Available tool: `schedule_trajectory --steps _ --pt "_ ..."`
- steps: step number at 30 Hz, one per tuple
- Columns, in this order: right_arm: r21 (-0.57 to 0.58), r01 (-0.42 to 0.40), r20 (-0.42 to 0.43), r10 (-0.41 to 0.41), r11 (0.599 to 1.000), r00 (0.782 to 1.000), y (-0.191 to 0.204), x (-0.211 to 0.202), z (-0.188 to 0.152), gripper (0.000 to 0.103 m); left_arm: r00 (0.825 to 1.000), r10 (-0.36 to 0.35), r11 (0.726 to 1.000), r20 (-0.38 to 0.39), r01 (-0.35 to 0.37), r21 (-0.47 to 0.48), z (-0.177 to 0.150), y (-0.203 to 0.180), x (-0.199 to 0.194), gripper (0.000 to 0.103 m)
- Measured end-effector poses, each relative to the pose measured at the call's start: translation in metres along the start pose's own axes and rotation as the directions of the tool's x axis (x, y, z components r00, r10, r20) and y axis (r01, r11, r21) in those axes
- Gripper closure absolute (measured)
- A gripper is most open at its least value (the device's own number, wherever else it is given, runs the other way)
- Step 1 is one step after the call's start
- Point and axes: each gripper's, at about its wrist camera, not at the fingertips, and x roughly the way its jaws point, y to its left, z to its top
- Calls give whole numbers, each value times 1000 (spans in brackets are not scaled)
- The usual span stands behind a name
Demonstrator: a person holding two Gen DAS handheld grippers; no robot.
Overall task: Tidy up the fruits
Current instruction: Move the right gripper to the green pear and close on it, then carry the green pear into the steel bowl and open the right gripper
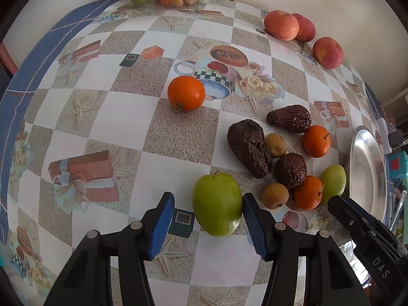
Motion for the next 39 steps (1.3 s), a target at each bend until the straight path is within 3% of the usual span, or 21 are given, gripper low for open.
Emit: schedule_trajectory --steps 2,13,22,39 --pt "13 28 14 -28 1000 1000 -4 -2 1 60 1000 0 1000 -2 0 -1 0 0 0 44" --pt "79 17 35 -20 997 999 -8 5 13 60 1000 3 1000 -9 -3 5 0 -2 3 47" --pt "75 57 39 -60 996 997 -1 14 21 60 999 -25 1000 -21 26 6 1 -5 4 61" --pt "51 130 30 -132 990 991 6 19 23 62 1000 -21 1000 -18 21 5 1 -8 5 61"
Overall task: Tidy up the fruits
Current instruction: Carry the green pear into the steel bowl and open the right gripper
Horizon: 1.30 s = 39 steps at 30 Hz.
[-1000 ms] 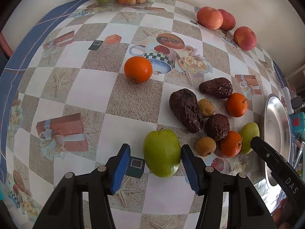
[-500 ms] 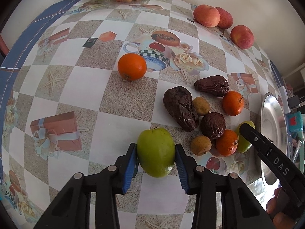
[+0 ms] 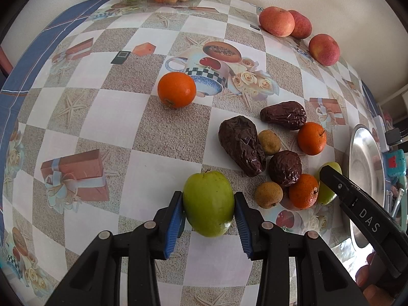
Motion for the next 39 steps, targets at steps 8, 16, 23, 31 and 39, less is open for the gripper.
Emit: schedule_trajectory --steps 8,16,23,31,39 --pt "19 -34 -6 35 999 999 -3 -1 0 62 1000 -18 999 10 18 -42 0 10 -5 61" --pt "28 -113 38 112 993 993 -3 -20 -1 63 995 -38 995 92 46 -84 0 22 -31 61" --pt "32 -137 88 133 990 987 -8 -39 6 63 988 -51 998 145 56 -24 11 -12 -49 61" --pt "80 -95 120 85 992 989 -37 -48 16 62 986 -83 996 143 77 49 27 -61 -47 61" --pt "202 -72 159 40 977 986 -87 -60 20 62 980 -161 971 119 136 194 26 -132 -38 61"
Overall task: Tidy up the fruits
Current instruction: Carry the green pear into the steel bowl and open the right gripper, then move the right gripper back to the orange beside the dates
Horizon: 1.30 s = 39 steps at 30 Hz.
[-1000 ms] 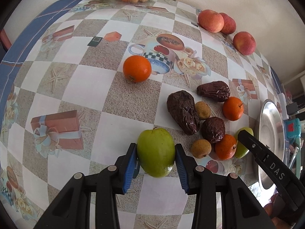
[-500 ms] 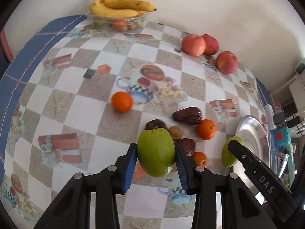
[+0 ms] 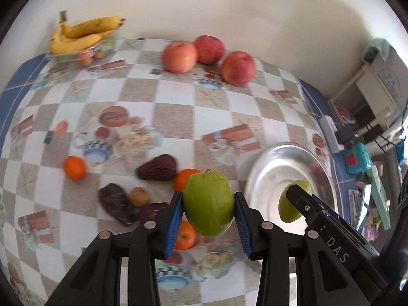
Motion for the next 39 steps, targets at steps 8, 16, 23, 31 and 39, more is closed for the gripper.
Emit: schedule_trajectory --steps 8,16,23,31,39 --pt "121 81 21 -84 989 996 -52 -8 6 62 997 -32 990 -63 41 138 -8 -59 31 61" --pt "138 82 -4 -82 987 997 -61 -3 6 62 992 -21 978 -121 46 203 -21 -78 52 60" --pt "131 93 3 -94 987 996 -59 -4 6 62 992 -26 976 -127 53 210 -25 -78 51 59" --pt "120 93 14 -95 988 995 -56 -7 8 62 993 -11 980 -121 35 197 -25 -64 40 53" --pt "85 90 2 -91 992 996 -47 -3 7 62 997 66 990 -46 -59 130 -14 -19 17 40"
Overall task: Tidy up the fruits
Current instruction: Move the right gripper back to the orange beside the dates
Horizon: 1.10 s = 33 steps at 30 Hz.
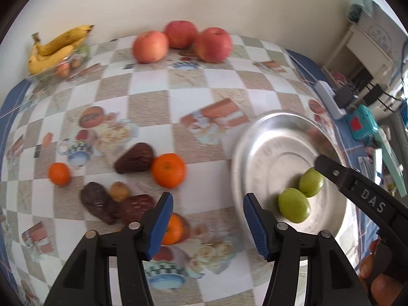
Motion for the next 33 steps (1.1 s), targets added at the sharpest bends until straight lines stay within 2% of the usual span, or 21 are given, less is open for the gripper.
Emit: schedule_trajectory --steps 4,7,9,10,11,16,18,21,22,24,29,33 --pt "-33 8 -9 -8 999 1000 9 2 -2 62 999 38 995 2 -38 -93 -1 39 -6 33" --pt "-67 17 -14 -18 998 1000 18 4 -4 60 997 73 981 16 -69 -182 -4 70 -11 24" --pt "-93 27 -18 -29 995 999 24 6 -6 49 993 112 965 27 -103 -241 -7 90 -14 14" --pt "-108 31 -19 -33 994 999 28 6 -7 48 990 137 952 31 -123 -279 -9 103 -16 10" --pt "-123 33 -20 -36 992 999 31 7 -9 48 987 159 939 32 -141 -313 -11 114 -18 1" --pt "-220 31 -30 -39 975 999 57 10 -22 42 967 256 854 12 -220 -472 -25 167 -25 0" --pt "-253 25 -30 -34 967 999 67 10 -26 32 962 275 826 -3 -237 -512 -31 183 -26 0" --pt "-296 10 -32 -20 955 999 81 11 -33 30 954 300 793 -14 -257 -553 -39 199 -30 0" --pt "-308 -8 -37 -4 951 999 85 11 -36 28 951 309 785 -15 -264 -561 -40 203 -30 0" --pt "-325 -37 -42 24 945 999 93 10 -41 13 942 335 769 -15 -282 -574 -43 209 -33 0" --pt "-399 -79 11 91 913 996 118 1 -52 13 924 381 745 -2 -309 -592 -46 217 -41 0" --pt "-419 -135 19 158 898 987 128 -5 -56 12 921 389 751 15 -308 -584 -45 215 -43 0"
